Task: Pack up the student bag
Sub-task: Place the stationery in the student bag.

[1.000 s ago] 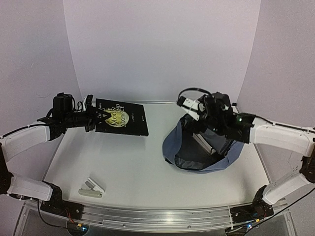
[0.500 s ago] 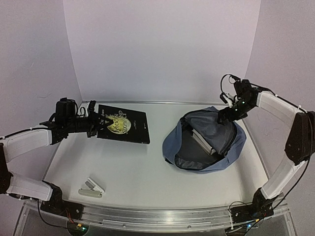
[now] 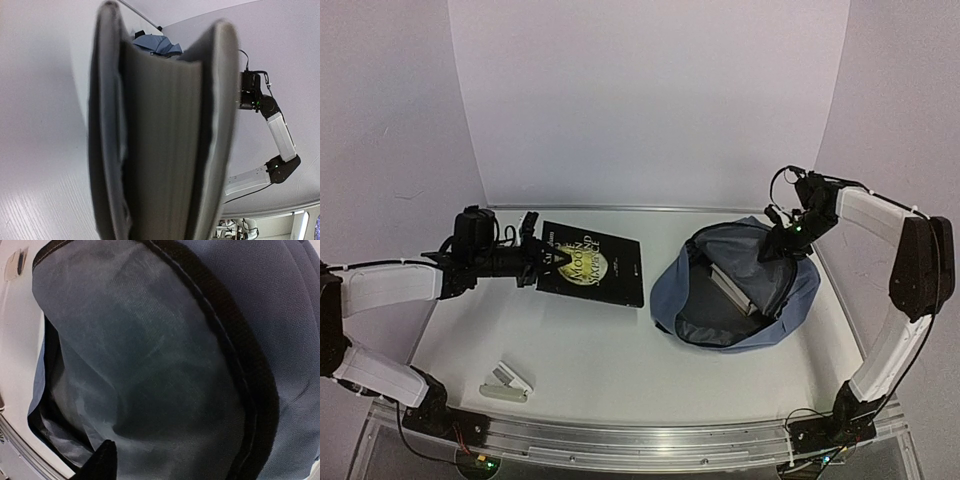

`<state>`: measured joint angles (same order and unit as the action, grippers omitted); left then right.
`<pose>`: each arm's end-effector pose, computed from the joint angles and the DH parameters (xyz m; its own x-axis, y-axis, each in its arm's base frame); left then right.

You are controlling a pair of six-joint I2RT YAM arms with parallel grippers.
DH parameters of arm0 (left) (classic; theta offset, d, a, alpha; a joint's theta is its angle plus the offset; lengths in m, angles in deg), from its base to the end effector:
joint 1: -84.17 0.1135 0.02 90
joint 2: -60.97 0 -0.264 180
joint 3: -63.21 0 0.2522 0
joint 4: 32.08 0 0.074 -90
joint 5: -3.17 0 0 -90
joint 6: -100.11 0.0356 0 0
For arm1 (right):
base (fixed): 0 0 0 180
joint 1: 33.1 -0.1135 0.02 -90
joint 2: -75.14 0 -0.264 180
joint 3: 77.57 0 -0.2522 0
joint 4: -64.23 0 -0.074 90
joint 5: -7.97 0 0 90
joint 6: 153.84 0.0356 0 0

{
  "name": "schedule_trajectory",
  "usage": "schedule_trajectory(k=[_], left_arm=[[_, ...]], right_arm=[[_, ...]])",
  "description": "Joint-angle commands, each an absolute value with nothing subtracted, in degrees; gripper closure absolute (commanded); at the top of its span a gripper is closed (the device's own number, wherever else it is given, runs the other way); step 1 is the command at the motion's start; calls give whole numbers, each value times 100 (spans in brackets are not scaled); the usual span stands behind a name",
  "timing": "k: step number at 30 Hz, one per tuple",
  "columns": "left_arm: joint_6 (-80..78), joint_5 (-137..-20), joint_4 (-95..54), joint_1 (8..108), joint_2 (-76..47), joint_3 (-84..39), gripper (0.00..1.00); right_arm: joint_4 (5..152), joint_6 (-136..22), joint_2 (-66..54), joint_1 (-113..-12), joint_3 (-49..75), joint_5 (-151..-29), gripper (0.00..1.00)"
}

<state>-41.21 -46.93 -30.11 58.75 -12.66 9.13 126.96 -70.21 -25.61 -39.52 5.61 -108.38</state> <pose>0.2408 -0.1397 0.2452 -0.8849 -0.2425 -0.3977 0.2840 0.3959 -0.8733 0.3588 0.0563 0.2583 -0.8763 -0.1986 -0.4390 -0.3745 0.8541 0.3611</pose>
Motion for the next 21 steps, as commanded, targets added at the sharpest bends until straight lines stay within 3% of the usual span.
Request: schedule_trajectory(k=[1, 3, 4, 14, 21], left_arm=[[-4472, -4699, -4616, 5555, -1476, 938, 100], [-4624, -4683, -5015, 5380, -1695, 980, 100], [-4705, -4658, -5190, 5303, -1808, 975, 100], [-5281, -4414, -6294, 4914, -2765, 539, 100], [-5806, -4277, -7055, 4671, -3531, 122, 100]], right_arm=[[12784, -6742, -2434, -3960, 247, -11499, 80], [12758, -6627, -2315, -3955, 157, -11805, 99], [12721, -6549, -2245, -3959, 114, -11985, 100], [11940, -5533, -1784, -4024, -28, -13209, 100], [11469, -5162, -1582, -4543, -64, -13390, 100]])
